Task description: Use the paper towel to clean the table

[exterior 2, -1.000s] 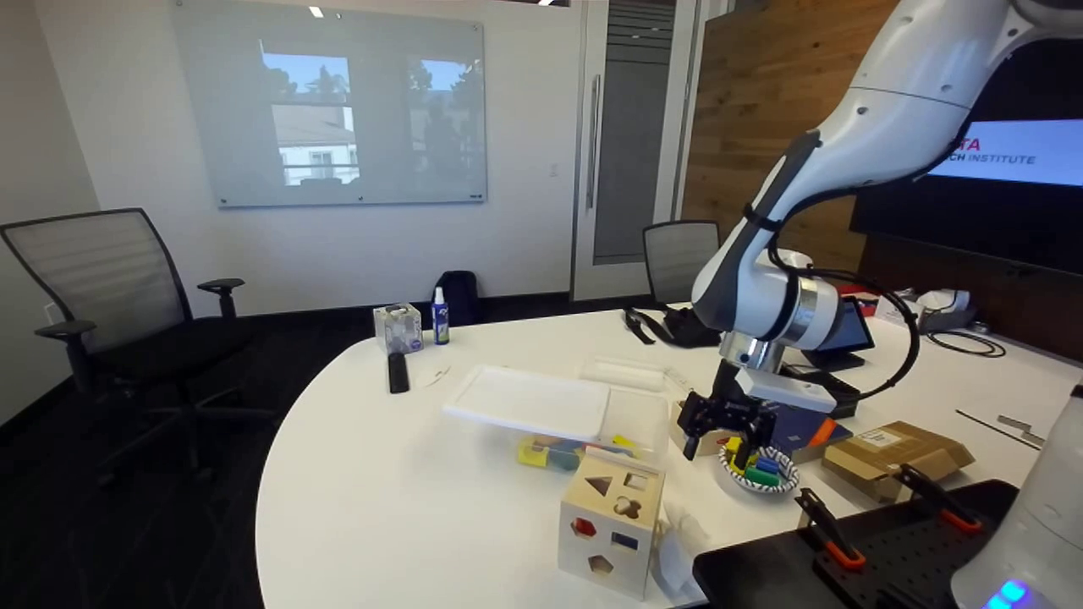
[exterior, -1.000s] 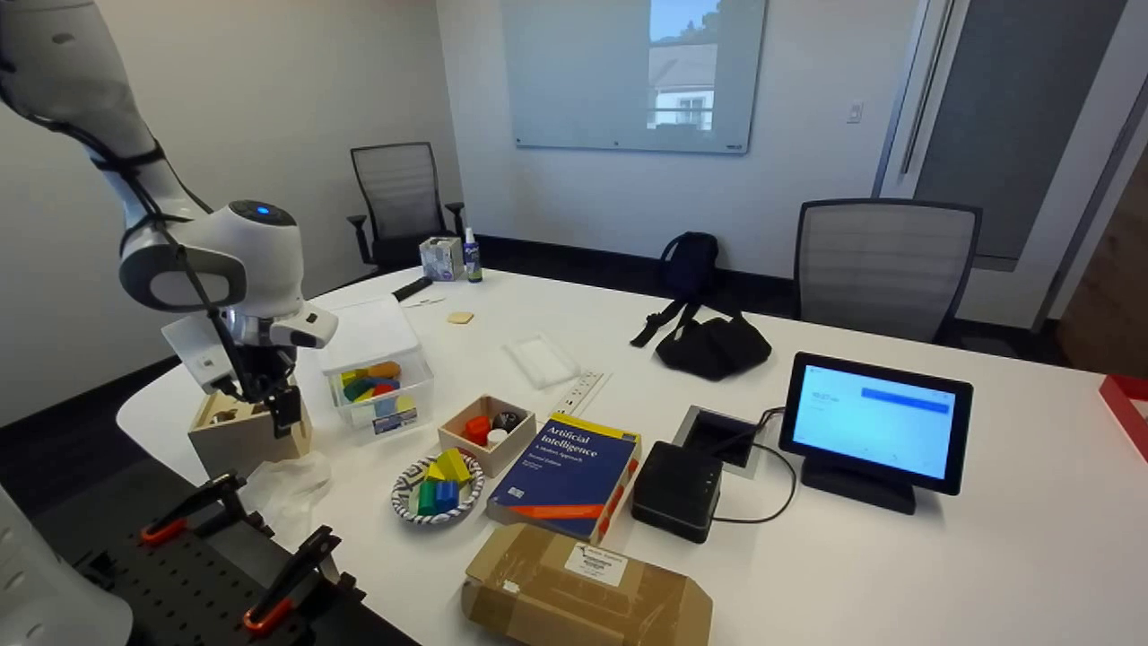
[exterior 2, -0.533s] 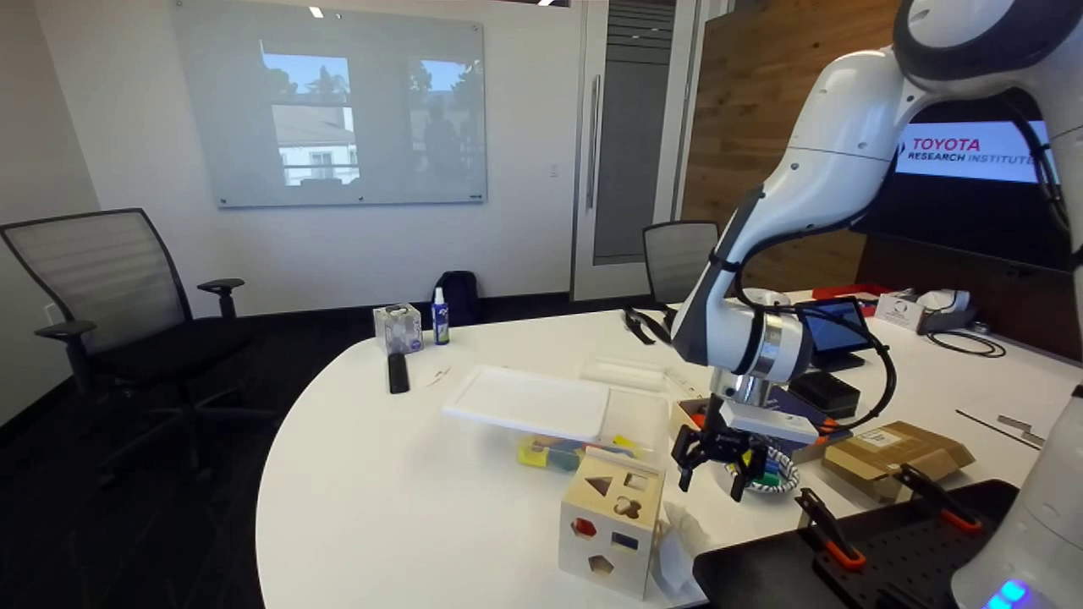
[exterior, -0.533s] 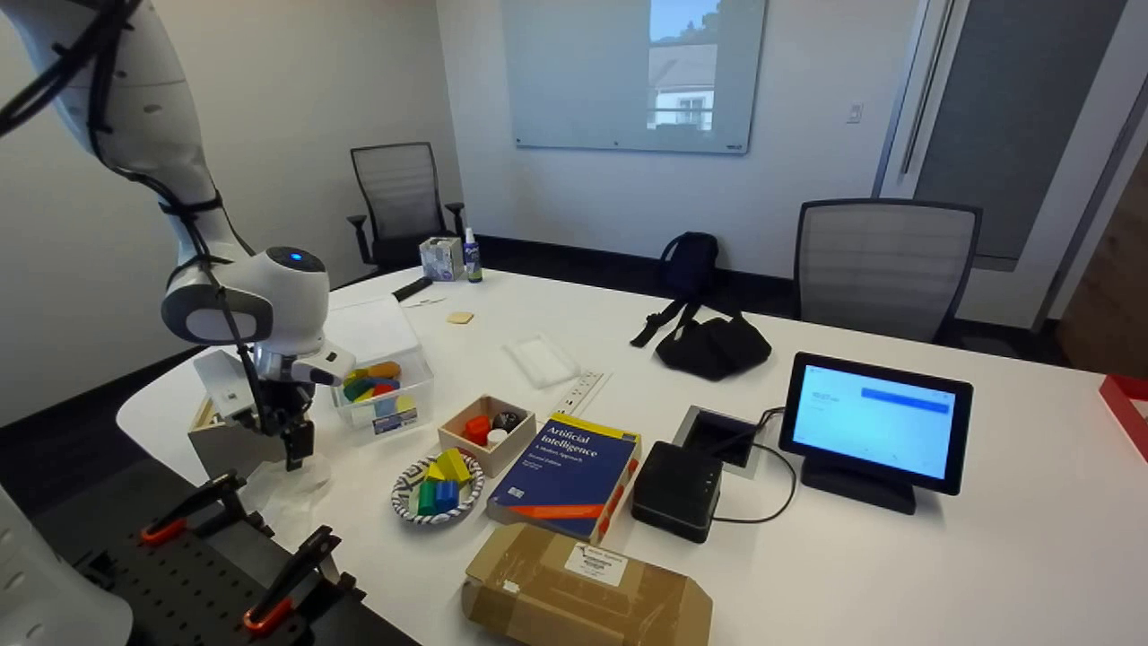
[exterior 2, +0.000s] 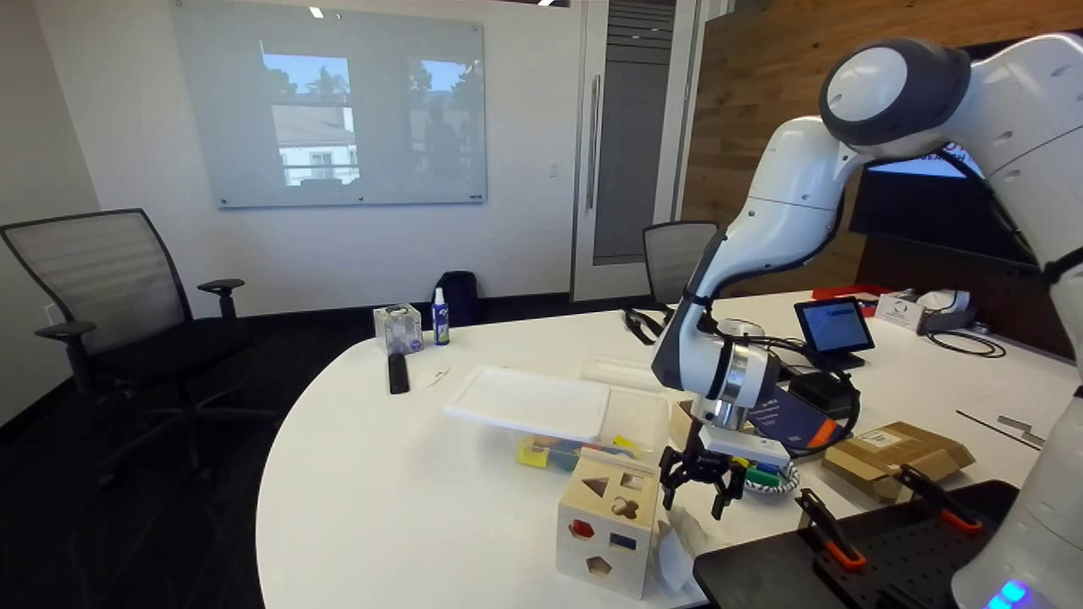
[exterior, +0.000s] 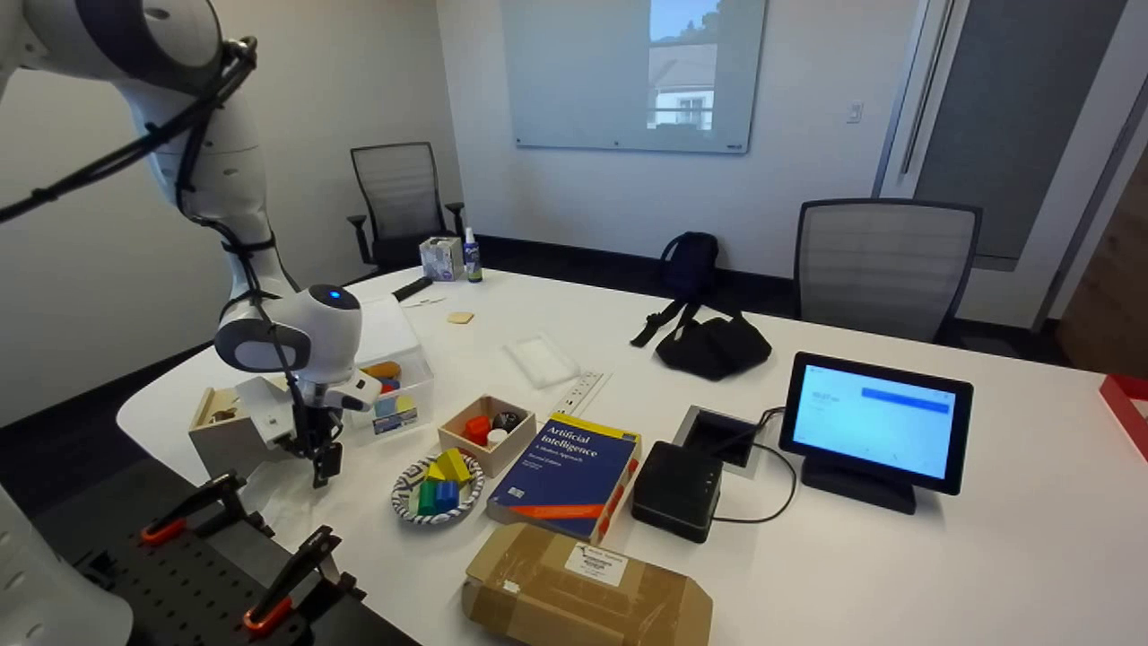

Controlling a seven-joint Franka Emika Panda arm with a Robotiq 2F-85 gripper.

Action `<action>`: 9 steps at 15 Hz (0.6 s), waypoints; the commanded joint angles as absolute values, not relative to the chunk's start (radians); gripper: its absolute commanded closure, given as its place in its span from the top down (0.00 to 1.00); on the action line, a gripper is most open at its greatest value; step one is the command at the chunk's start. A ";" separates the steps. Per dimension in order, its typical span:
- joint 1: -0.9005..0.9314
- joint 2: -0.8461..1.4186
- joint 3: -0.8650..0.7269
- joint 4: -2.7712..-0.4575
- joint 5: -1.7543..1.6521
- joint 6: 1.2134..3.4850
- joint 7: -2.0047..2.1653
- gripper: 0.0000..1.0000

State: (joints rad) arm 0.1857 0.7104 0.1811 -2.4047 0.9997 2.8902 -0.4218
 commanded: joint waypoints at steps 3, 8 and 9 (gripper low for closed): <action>0.154 0.828 0.202 -2.299 1.011 2.900 -0.468 1.00; 0.125 0.861 0.221 -2.277 1.026 2.913 -0.491 0.51; 0.121 0.860 0.223 -2.279 1.026 2.915 -0.489 0.42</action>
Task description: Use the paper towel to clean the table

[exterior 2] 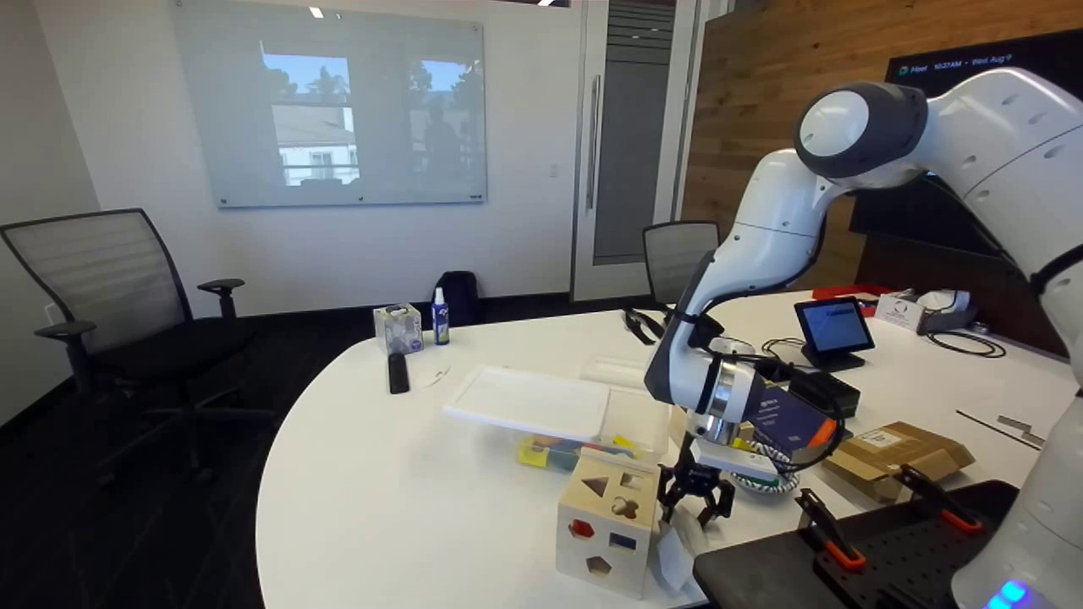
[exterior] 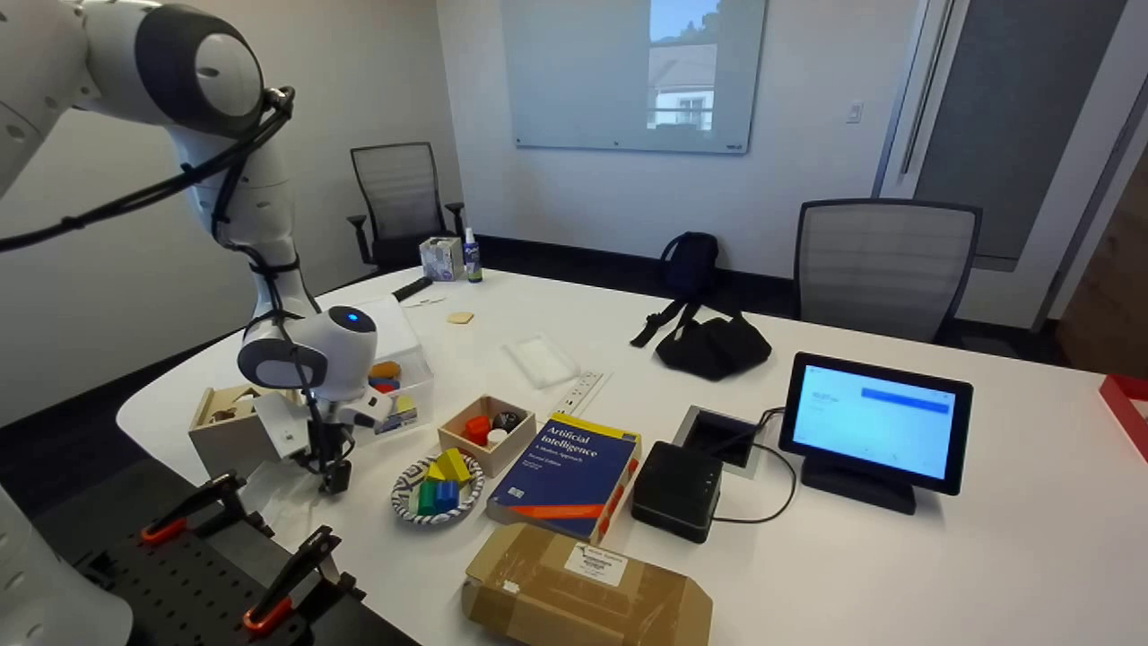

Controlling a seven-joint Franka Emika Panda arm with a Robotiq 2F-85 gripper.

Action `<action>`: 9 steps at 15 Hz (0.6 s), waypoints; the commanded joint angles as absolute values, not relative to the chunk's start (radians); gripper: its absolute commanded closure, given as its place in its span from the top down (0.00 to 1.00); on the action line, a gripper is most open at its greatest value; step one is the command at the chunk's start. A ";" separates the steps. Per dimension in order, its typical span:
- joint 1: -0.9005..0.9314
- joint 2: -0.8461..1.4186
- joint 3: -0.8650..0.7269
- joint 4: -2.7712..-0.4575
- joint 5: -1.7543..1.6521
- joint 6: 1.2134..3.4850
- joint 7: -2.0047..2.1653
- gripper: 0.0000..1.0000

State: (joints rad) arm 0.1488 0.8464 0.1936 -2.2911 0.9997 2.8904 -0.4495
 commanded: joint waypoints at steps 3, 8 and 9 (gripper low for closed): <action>0.104 0.848 0.236 -2.294 1.032 2.930 -0.489 0.19; 0.061 0.812 0.272 -2.341 1.050 2.967 -0.486 0.00; 0.052 0.808 0.279 -2.351 1.055 2.980 -0.485 0.00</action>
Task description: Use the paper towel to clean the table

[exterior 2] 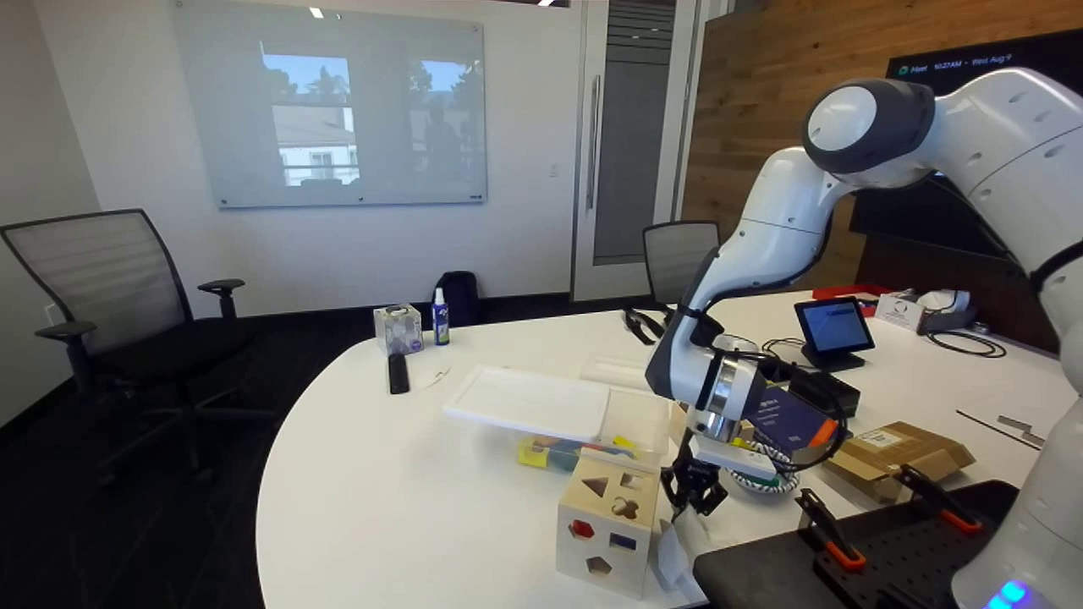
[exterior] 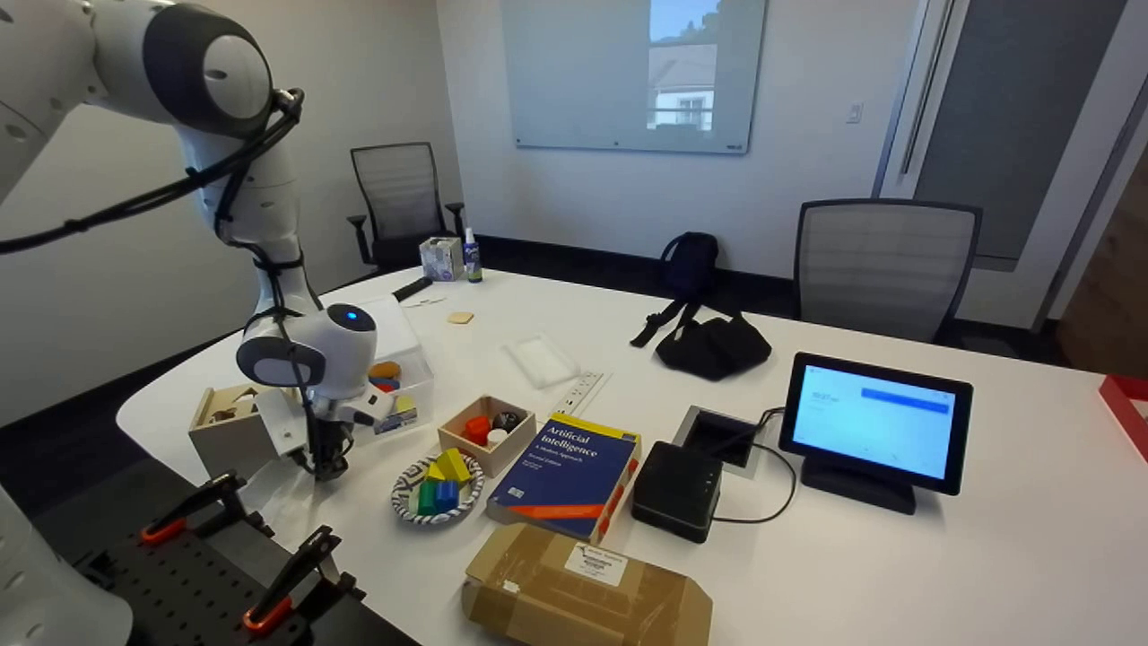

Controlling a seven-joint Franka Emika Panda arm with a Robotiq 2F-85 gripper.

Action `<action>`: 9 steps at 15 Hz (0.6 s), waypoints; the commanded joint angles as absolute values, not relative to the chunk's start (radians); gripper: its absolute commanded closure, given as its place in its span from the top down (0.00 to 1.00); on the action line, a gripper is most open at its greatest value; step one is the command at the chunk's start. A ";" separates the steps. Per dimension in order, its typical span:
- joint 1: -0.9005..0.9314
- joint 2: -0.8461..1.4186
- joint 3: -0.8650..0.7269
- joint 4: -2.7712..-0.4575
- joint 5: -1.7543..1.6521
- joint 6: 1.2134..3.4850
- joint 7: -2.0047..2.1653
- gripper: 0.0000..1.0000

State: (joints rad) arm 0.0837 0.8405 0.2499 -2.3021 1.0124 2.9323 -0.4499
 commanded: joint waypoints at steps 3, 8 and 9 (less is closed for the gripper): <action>0.020 0.771 0.301 -2.409 1.098 3.040 -0.483 0.01; 0.013 0.663 0.311 -2.524 1.140 3.160 -0.447 0.01; 0.020 0.644 0.307 -2.540 1.142 3.183 -0.443 0.01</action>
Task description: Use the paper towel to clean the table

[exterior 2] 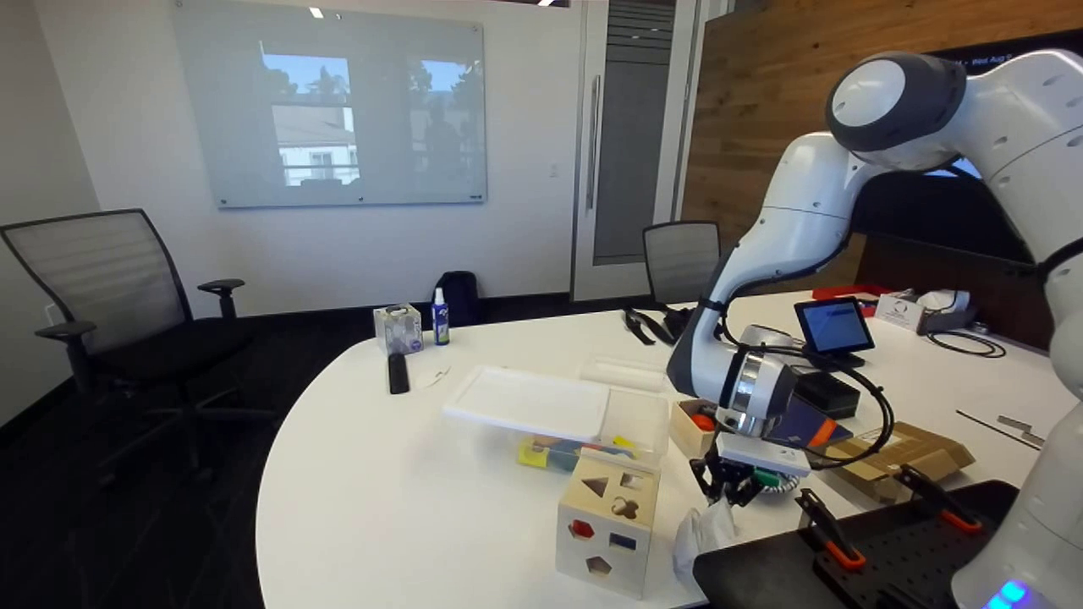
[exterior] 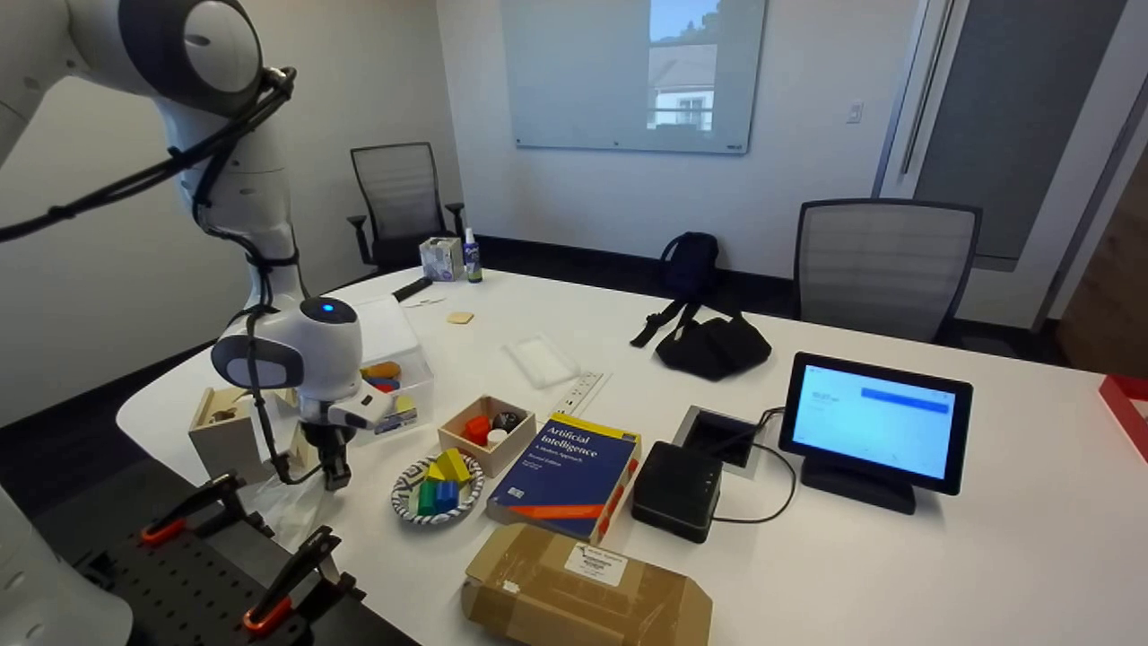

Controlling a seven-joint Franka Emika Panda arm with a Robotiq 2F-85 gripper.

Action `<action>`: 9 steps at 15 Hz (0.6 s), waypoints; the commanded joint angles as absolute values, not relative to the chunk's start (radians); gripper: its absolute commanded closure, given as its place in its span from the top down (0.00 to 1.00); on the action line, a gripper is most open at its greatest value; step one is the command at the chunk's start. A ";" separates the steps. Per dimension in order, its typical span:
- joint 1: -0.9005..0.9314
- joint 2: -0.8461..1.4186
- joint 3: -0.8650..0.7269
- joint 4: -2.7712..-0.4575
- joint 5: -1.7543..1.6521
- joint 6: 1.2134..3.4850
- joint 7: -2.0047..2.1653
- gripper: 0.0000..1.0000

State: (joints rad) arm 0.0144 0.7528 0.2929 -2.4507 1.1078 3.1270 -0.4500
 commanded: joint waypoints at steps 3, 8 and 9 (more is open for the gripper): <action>0.060 0.603 0.278 -2.560 1.138 3.255 -0.418 0.01; 0.100 0.602 0.238 -2.540 1.144 3.379 -0.403 0.01; 0.108 0.610 0.229 -2.531 1.144 3.403 -0.402 0.01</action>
